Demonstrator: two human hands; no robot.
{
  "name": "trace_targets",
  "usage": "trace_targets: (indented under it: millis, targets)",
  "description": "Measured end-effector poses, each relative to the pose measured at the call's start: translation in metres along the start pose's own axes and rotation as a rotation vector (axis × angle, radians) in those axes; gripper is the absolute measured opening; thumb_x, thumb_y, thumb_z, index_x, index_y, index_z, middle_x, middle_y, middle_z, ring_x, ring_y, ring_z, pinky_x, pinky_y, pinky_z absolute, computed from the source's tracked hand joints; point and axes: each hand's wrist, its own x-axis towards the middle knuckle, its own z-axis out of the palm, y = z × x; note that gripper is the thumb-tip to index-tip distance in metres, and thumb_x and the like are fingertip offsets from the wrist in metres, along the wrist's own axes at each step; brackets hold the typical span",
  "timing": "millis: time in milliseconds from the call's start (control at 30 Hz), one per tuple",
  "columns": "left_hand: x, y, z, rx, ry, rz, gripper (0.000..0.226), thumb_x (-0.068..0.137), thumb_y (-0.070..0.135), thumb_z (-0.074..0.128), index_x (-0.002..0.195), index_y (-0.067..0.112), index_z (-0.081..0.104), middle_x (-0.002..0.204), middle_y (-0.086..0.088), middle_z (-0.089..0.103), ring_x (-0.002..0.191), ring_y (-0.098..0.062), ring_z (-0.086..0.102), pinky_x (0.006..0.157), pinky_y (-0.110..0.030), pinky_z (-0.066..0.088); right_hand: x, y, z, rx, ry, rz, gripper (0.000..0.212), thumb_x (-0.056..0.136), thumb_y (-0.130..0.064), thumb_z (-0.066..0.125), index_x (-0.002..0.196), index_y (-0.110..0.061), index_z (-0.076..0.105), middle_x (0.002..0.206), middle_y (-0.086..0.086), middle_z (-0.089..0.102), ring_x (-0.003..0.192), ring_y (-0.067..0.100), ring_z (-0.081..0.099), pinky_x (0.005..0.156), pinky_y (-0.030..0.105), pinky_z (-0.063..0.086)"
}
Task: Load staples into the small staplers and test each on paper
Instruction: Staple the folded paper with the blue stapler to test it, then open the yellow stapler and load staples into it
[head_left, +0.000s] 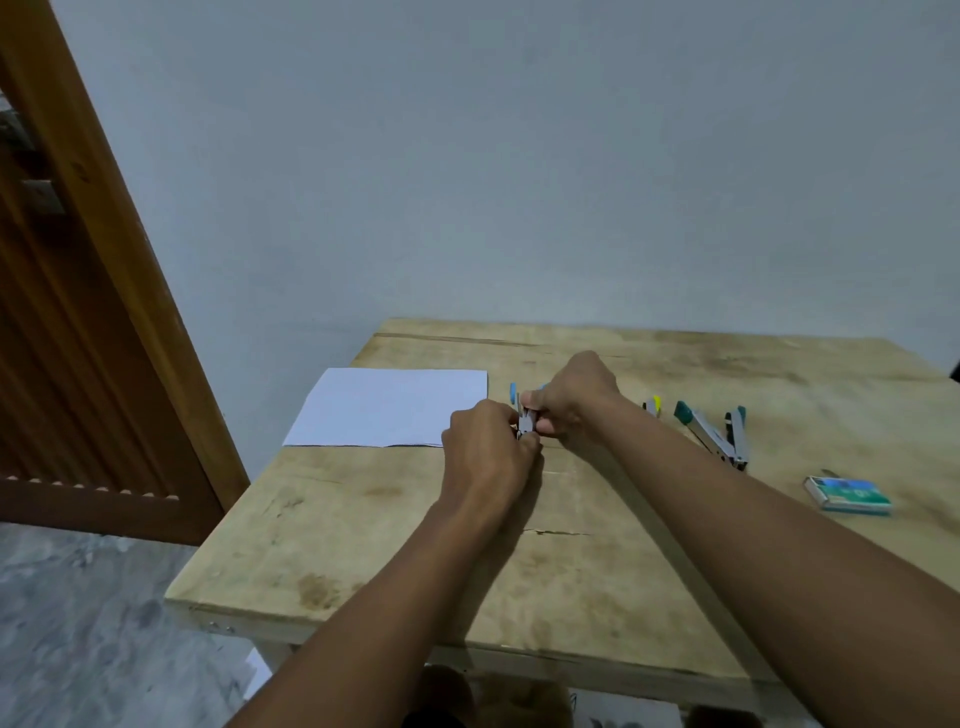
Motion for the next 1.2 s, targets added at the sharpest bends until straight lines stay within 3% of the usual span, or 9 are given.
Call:
trace_targets:
  millis: [167,333,433,500,800,967,1067,1167,1200]
  targets:
    - [0.002,-0.002,0.002,0.019,-0.001,-0.007,0.022,0.085,0.029,0.061,0.079,0.011,0.071,0.071,-0.004,0.068,0.073,-0.026,0.058,0.059,-0.029,0.032,0.003,-0.003,-0.001,-0.06,0.015,-0.006,0.028,0.073,-0.001,0.083,0.068,0.001,0.055,0.081,0.02,0.07,0.044,0.024,0.063,0.032,0.018,0.043]
    - [-0.001,0.003,-0.001,0.028,-0.006,-0.003,0.025,0.083,0.033,0.066,0.089,0.009,0.07,0.086,-0.006,0.071,0.09,-0.028,0.063,0.066,-0.028,0.036,0.0,-0.002,-0.009,-0.132,0.041,-0.069,0.021,0.081,-0.011,0.077,0.077,0.003,0.062,0.074,0.018,0.066,0.022,0.013,0.05,0.029,0.013,0.036]
    - [-0.005,0.012,-0.005,-0.007,0.06,0.029,0.039,0.086,0.035,0.066,0.119,0.016,0.063,0.11,-0.006,0.063,0.105,-0.026,0.059,0.079,-0.029,0.038,0.009,-0.004,-0.027,-0.328,0.167,-0.168,0.013,0.085,-0.012,0.072,0.085,0.001,0.069,0.075,0.014,0.071,0.04,0.018,0.063,0.042,0.023,0.052]
    - [-0.009,0.021,0.0,-0.058,0.044,0.068,0.034,0.088,0.031,0.064,0.118,0.016,0.064,0.106,-0.004,0.067,0.105,-0.023,0.06,0.082,-0.03,0.042,0.013,-0.003,-0.047,-0.46,0.263,-0.228,0.005,0.082,-0.004,0.065,0.085,-0.003,0.069,0.081,0.013,0.071,0.062,0.028,0.07,0.059,0.032,0.059]
    - [-0.013,0.069,0.051,-0.155,-0.21,-0.006,0.04,0.081,0.043,0.069,0.107,0.013,0.062,0.103,-0.005,0.068,0.099,-0.025,0.063,0.076,-0.03,0.047,0.007,0.021,-0.095,-0.82,0.202,-0.188,0.031,0.085,-0.006,0.059,0.061,-0.008,0.039,0.101,0.024,0.065,0.09,0.037,0.06,0.065,0.029,0.037]
    - [-0.004,0.067,0.057,-0.255,-0.276,-0.08,0.048,0.073,0.023,0.08,0.117,0.015,0.06,0.106,-0.004,0.071,0.096,-0.02,0.066,0.083,-0.035,0.054,0.015,0.025,-0.092,-0.657,0.168,-0.174,0.035,0.086,-0.02,0.066,0.062,-0.007,0.044,0.072,0.012,0.054,0.072,0.029,0.054,0.054,0.027,0.037]
    - [0.003,0.062,0.051,-0.431,-0.327,-0.231,0.058,0.072,0.018,0.079,0.123,0.014,0.052,0.112,-0.008,0.066,0.103,-0.023,0.064,0.086,-0.033,0.052,0.016,0.02,-0.095,-0.368,0.073,-0.158,0.028,0.079,-0.011,0.069,0.06,-0.004,0.05,0.061,0.015,0.054,0.056,0.029,0.057,0.061,0.041,0.057]
    - [0.012,0.061,0.043,-0.671,-0.342,-0.353,0.017,0.082,0.029,0.071,0.084,0.015,0.062,0.073,-0.005,0.062,0.063,-0.018,0.058,0.057,-0.023,0.041,0.007,0.012,-0.105,-0.104,-0.04,-0.137,0.01,0.082,0.002,0.064,0.074,0.001,0.058,0.069,0.018,0.057,0.049,0.028,0.057,0.07,0.045,0.059]
    - [0.015,0.062,0.04,-0.718,-0.339,-0.354,0.025,0.086,0.03,0.068,0.069,0.013,0.061,0.06,-0.004,0.056,0.051,-0.015,0.049,0.05,-0.021,0.035,0.002,0.01,-0.108,-0.071,-0.057,-0.146,0.005,0.082,0.003,0.063,0.079,0.001,0.059,0.072,0.018,0.058,0.049,0.027,0.058,0.068,0.043,0.059]
